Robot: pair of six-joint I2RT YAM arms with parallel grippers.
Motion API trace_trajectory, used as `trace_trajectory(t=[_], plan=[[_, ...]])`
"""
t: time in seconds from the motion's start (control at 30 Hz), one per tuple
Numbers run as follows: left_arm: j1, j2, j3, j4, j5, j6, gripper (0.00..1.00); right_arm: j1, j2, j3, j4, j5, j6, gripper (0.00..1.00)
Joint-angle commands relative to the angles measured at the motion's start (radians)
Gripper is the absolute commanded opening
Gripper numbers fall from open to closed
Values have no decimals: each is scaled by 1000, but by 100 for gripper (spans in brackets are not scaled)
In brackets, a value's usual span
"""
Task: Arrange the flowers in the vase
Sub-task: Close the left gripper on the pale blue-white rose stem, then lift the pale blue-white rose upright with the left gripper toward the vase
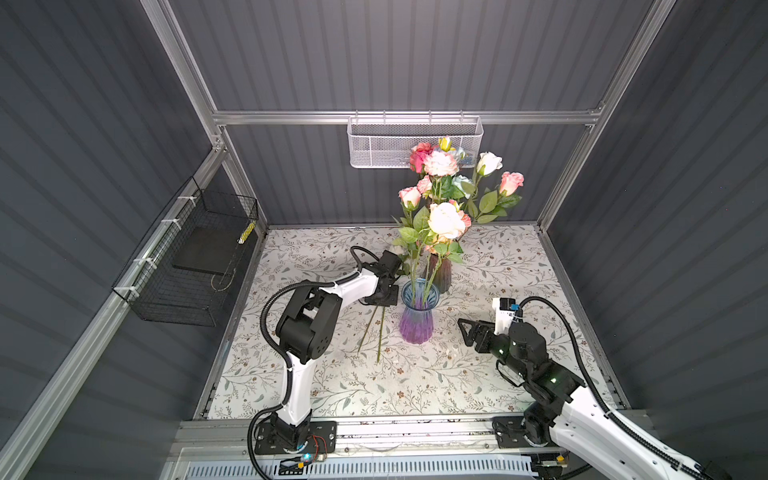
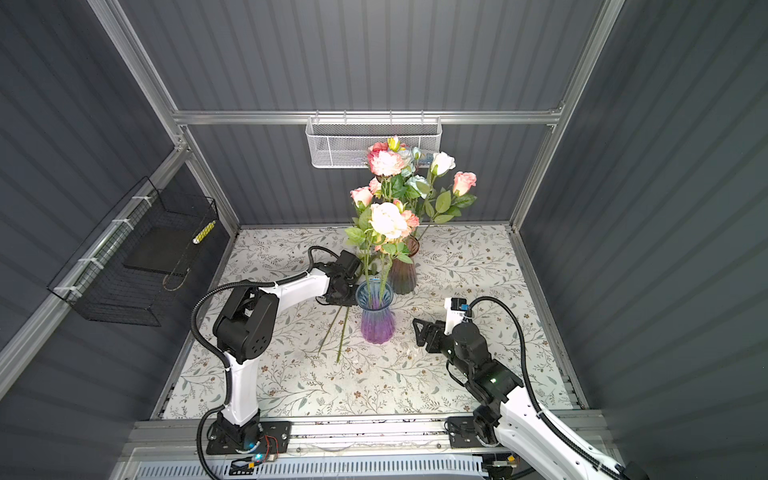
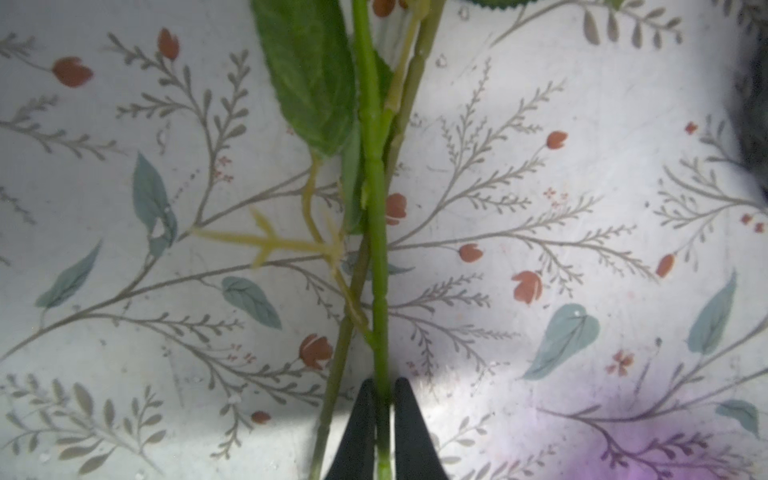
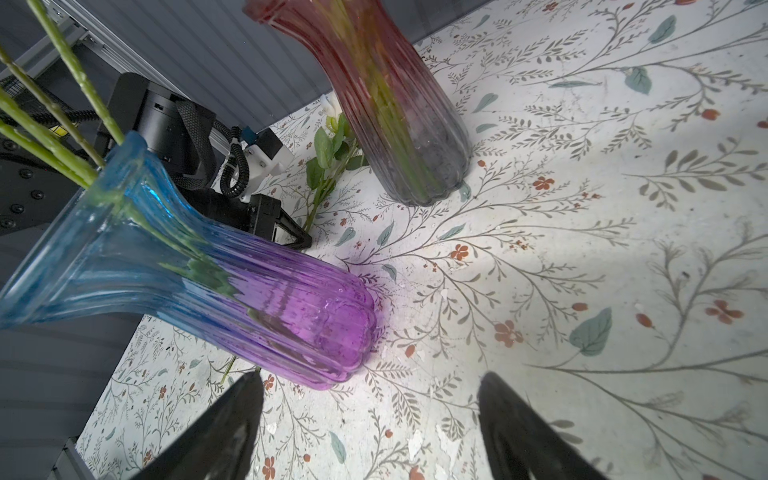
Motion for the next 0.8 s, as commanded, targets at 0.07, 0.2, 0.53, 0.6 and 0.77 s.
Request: trace_trajectory(t=[0.07,0.2,0.53,0.6,0.77], plan=[[-4,19,13,-30,-4,21,4,-3,-5,-8,19,14,2,83],[-4,-20,-3,-26,-4,19,0,-5,-3,-7,19,13,3,83],[0,-203,-77,1,-12,-7,0,-4,4,14,14,4,-4,83],[6,-233,-89,7,-14,-13,0,-5,4,19,12,1,-2,83],[29,-306,-134,17,-20,-24,0,-5,1,35,0,-10,-4,83]])
